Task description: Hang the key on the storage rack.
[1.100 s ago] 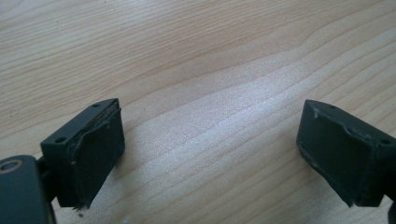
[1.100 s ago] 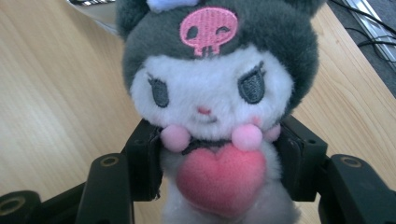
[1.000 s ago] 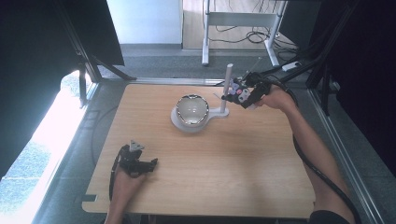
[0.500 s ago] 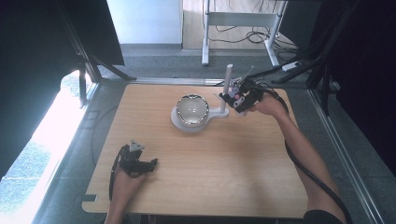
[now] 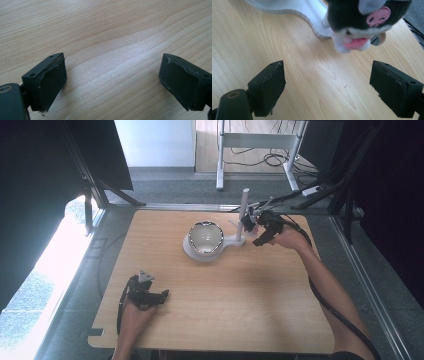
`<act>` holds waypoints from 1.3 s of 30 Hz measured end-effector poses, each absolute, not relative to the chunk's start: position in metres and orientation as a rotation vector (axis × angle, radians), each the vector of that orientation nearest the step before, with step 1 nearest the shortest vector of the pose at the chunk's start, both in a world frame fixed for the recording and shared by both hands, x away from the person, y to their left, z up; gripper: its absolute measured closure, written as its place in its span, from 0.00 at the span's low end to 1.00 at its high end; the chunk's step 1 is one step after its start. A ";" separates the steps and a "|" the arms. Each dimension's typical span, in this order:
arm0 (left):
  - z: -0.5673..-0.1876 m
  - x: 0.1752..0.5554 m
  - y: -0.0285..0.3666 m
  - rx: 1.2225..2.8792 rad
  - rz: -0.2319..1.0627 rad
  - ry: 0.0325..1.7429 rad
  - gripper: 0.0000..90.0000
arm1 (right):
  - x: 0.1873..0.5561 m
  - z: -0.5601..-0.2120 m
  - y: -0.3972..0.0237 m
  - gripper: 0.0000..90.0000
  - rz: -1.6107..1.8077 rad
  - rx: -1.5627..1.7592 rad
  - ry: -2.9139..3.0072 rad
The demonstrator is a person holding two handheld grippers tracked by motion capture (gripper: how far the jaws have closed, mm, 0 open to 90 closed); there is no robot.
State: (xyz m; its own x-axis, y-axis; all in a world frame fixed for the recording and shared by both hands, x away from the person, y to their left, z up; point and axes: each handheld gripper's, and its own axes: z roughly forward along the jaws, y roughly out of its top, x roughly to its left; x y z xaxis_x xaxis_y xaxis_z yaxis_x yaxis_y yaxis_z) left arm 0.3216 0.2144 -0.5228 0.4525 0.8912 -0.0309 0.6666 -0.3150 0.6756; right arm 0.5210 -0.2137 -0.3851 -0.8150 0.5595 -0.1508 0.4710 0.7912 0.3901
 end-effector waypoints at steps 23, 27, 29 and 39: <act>-0.523 0.322 0.214 2.084 0.467 1.296 0.08 | 0.486 -0.390 -0.227 0.13 0.572 0.768 2.714; -0.523 0.322 0.214 2.084 0.467 1.296 0.08 | 0.479 -0.390 -0.230 0.14 0.588 0.767 2.706; -0.523 0.322 0.214 2.084 0.468 1.296 0.08 | 0.476 -0.391 -0.231 0.14 0.598 0.769 2.701; -0.523 0.322 0.214 2.084 0.467 1.296 0.08 | 0.457 -0.393 -0.237 0.13 0.640 0.750 2.696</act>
